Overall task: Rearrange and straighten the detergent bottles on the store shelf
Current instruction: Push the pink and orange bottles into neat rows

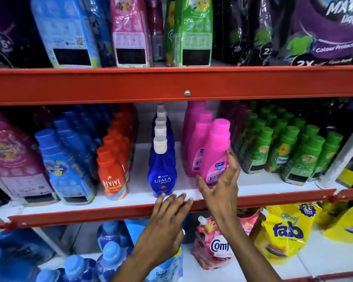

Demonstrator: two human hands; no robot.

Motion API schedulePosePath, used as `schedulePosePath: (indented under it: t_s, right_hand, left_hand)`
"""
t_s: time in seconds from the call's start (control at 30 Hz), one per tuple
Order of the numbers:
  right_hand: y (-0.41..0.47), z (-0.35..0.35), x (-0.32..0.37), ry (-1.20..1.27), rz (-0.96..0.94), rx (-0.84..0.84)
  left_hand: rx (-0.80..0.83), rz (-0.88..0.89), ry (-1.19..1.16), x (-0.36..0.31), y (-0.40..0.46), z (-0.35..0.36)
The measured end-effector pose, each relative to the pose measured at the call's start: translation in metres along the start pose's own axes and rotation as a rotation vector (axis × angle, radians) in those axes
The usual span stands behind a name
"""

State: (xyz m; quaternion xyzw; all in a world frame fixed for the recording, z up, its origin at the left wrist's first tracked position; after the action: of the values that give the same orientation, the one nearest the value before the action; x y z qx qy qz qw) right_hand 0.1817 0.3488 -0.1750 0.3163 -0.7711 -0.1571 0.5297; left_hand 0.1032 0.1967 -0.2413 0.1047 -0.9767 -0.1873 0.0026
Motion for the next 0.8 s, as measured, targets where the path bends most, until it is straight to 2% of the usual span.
schedulePosePath:
  t_s: [0.27, 0.37, 0.43, 0.47, 0.53, 0.63, 0.7, 0.8]
  right_hand:
    - [-0.007, -0.011, -0.002, -0.059, -0.007, -0.057]
    - [-0.021, -0.026, 0.019, -0.044, -0.129, -0.244]
    - [-0.034, -0.032, 0.041, 0.016, -0.274, -0.343]
    - [-0.04, -0.029, 0.053, 0.044, -0.342, -0.341]
    - [-0.049, -0.012, 0.074, 0.115, -0.43, -0.247]
    - [-0.058, 0.03, 0.095, 0.235, -0.418, -0.042]
    - [-0.063, 0.062, 0.104, 0.294, -0.342, 0.106]
    - [-0.071, 0.097, 0.113, 0.35, -0.2, 0.26]
  left_hand:
    - [-0.073, 0.042, 0.031, 0.004, -0.003, -0.005]
    - [-0.249, 0.049, -0.076, 0.016, -0.017, -0.021]
    - [-0.443, 0.005, -0.19, 0.032, -0.033, -0.038]
    - [-0.546, -0.042, -0.237, 0.042, -0.043, -0.048]
    - [-0.713, -0.182, -0.306, 0.064, -0.062, -0.067]
    - [-0.833, -0.432, -0.391, 0.097, -0.08, -0.09]
    - [-0.834, -0.569, -0.459, 0.117, -0.086, -0.097]
    - [-0.751, -0.694, -0.547, 0.139, -0.088, -0.094]
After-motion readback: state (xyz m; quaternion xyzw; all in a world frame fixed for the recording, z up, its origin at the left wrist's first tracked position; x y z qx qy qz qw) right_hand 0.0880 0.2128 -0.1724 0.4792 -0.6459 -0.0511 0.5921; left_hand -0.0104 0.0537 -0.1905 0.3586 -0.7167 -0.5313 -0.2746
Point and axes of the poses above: each hand's wrist, its own y-axis towards the middle knuckle, its own z-axis out of the palm, x = y × z, the point moved 7 cm from there along y, towards the middle knuckle, and after that the axes turned 1 degree about -z, right-handed, at the moved point
